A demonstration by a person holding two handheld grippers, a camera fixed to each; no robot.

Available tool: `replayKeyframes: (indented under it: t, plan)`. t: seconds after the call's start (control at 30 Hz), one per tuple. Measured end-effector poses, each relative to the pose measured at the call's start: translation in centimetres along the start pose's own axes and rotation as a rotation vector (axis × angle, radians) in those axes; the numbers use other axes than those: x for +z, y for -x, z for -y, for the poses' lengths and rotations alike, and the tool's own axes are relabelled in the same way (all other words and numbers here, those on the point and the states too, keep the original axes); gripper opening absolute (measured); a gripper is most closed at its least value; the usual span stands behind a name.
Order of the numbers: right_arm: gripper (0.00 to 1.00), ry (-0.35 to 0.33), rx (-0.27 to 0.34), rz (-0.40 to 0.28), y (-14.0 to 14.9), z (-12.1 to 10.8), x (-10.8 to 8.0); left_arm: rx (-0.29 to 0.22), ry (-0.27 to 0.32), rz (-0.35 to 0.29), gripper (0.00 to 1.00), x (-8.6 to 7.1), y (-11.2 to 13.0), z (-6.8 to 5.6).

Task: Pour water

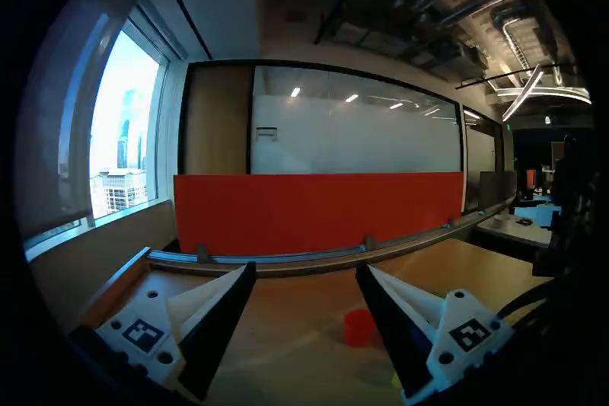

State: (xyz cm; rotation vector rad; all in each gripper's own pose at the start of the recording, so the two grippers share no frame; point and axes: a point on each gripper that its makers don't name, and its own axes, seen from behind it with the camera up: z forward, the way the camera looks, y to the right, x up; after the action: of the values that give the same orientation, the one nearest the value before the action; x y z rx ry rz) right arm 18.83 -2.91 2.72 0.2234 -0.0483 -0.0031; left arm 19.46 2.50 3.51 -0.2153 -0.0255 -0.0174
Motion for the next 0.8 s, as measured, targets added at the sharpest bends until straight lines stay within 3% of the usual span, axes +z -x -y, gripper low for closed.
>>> replayKeyframes:
  t: [0.17, 0.3, 0.57, 0.8]
  plan:
    - [0.99, -0.032, -0.014, 0.005, -0.1, 0.1, 0.0, -0.011, 0.048, 0.03, 0.97, 0.1, 0.6, -0.6]
    - [0.99, -0.073, -0.037, 0.007, -0.6, 0.5, -0.1, 0.022, 0.104, 0.032, 0.98, -0.1, 0.2, -1.5]
    - [0.99, -0.234, -0.089, 0.01, -1.8, 3.3, -0.8, 0.092, 0.242, 0.048, 0.97, -0.6, 0.1, -4.6]
    - [0.99, -0.306, -0.073, 0.027, -2.1, 4.0, -1.1, 0.086, 0.357, 0.069, 0.98, -1.1, 0.5, -7.3]
